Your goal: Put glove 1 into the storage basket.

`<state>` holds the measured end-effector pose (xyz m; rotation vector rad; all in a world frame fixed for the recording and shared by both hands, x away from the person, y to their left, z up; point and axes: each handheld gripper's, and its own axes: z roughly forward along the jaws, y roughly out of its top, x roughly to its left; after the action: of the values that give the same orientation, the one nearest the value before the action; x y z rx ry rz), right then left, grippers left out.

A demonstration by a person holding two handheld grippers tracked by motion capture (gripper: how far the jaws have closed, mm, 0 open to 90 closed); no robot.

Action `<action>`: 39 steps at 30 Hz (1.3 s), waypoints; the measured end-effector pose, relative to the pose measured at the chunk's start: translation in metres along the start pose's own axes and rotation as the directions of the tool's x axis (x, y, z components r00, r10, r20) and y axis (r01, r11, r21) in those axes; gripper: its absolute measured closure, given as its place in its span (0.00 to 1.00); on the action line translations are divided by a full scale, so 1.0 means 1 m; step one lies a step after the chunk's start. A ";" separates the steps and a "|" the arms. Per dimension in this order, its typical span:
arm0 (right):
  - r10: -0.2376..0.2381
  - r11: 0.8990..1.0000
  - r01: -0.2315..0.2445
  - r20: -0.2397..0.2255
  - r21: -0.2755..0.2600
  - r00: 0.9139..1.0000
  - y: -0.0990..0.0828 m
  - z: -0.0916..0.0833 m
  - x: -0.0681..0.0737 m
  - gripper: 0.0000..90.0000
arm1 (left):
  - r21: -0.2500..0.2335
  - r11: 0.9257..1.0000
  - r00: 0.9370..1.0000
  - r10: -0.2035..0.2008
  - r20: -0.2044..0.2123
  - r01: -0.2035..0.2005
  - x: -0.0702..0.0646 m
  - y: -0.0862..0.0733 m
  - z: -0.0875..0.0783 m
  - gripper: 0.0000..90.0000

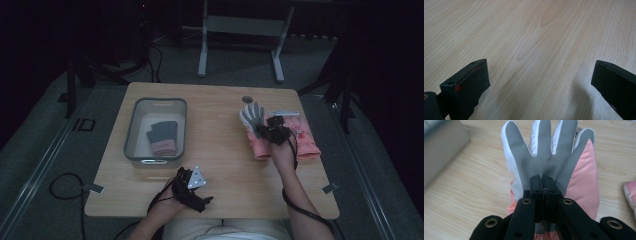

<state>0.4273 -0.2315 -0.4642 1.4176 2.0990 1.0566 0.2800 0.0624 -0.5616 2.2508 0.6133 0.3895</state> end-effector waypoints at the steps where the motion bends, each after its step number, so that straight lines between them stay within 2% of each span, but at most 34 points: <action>1: 0.015 1.000 -0.015 0.001 -0.011 1.000 0.000 -0.004 0.007 0.98 | -0.001 1.000 1.000 -0.002 0.002 0.002 0.000 0.000 0.000 0.01; 5: 0.045 0.998 -0.046 -0.011 -0.031 0.999 -0.006 -0.016 0.032 0.98 | -0.003 1.000 1.000 -0.003 0.007 0.003 0.000 -0.001 -0.001 0.01; 6: 0.045 0.998 -0.046 -0.011 -0.031 0.999 -0.006 -0.016 0.032 0.98 | -0.003 1.000 1.000 -0.003 0.007 0.003 0.000 -0.001 -0.001 0.01; 7: 0.067 0.997 -0.068 -0.015 -0.038 0.998 -0.008 -0.018 0.037 0.98 | -0.007 1.000 1.000 -0.001 0.002 0.001 0.000 -0.001 -0.002 0.01; 8: 0.119 0.992 -0.120 -0.032 -0.046 0.992 -0.014 -0.021 0.044 0.98 | -0.012 1.000 1.000 -0.004 0.000 0.004 0.000 -0.001 -0.002 0.01; 11: 0.166 0.985 -0.168 -0.034 -0.044 0.986 -0.024 -0.019 0.051 0.98 | -0.020 1.000 1.000 -0.002 -0.002 0.002 0.000 -0.001 -0.002 0.01; 12: 0.166 0.985 -0.168 -0.034 -0.044 0.986 -0.024 -0.019 0.051 0.98 | -0.020 1.000 1.000 -0.002 -0.002 0.002 0.000 -0.001 -0.002 0.01; 18: 0.224 0.975 -0.224 -0.015 0.012 0.975 -0.039 0.006 0.064 0.98 | -0.022 1.000 1.000 0.006 -0.002 -0.006 0.000 0.000 -0.002 0.01; 19: 0.228 0.973 -0.228 -0.001 0.023 0.974 -0.040 0.012 0.065 0.98 | -0.020 1.000 1.000 0.009 -0.002 -0.009 0.000 0.000 -0.001 0.01; 21: 0.229 0.972 -0.228 -0.014 0.056 0.973 -0.042 0.022 0.067 0.97 | -0.010 1.000 1.000 0.023 -0.003 -0.023 -0.002 -0.001 -0.001 0.01; 22: 0.232 0.971 -0.231 -0.005 0.063 0.973 -0.045 0.027 0.068 0.97 | -0.013 1.000 1.000 0.028 -0.005 -0.028 -0.003 -0.001 0.000 0.01; 24: 0.234 0.969 -0.233 -0.008 0.082 0.972 -0.047 0.031 0.070 0.97 | -0.011 1.000 1.000 0.026 0.000 -0.026 -0.002 -0.001 0.000 0.01; 26: 0.239 0.965 -0.237 -0.008 0.111 0.971 -0.051 0.043 0.075 0.97 | -0.018 1.000 1.000 0.021 0.002 -0.021 -0.002 -0.001 0.000 0.01; 29: 0.250 0.961 -0.248 0.001 0.124 0.968 -0.049 0.050 0.077 0.96 | -0.019 1.000 1.000 0.019 0.006 -0.019 -0.002 -0.001 0.000 0.01; 32: 0.246 0.960 -0.247 0.024 0.129 0.969 -0.047 0.056 0.079 0.93 | -0.017 1.000 1.000 0.021 0.014 -0.020 -0.002 -0.002 -0.001 0.01; 34: 0.265 0.954 -0.267 0.031 0.138 0.964 -0.047 0.061 0.079 0.90 | -0.018 1.000 1.000 0.020 0.014 -0.020 -0.002 -0.002 0.000 0.01; 39: 0.263 0.956 -0.266 0.039 0.121 0.964 -0.044 0.063 0.081 0.78 | -0.018 1.000 1.000 0.021 0.018 -0.021 -0.002 -0.002 0.000 0.01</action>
<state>0.4099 -0.1439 -0.5312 1.8040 2.0300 1.0125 0.2778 0.0630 -0.5632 2.2425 0.5750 0.3826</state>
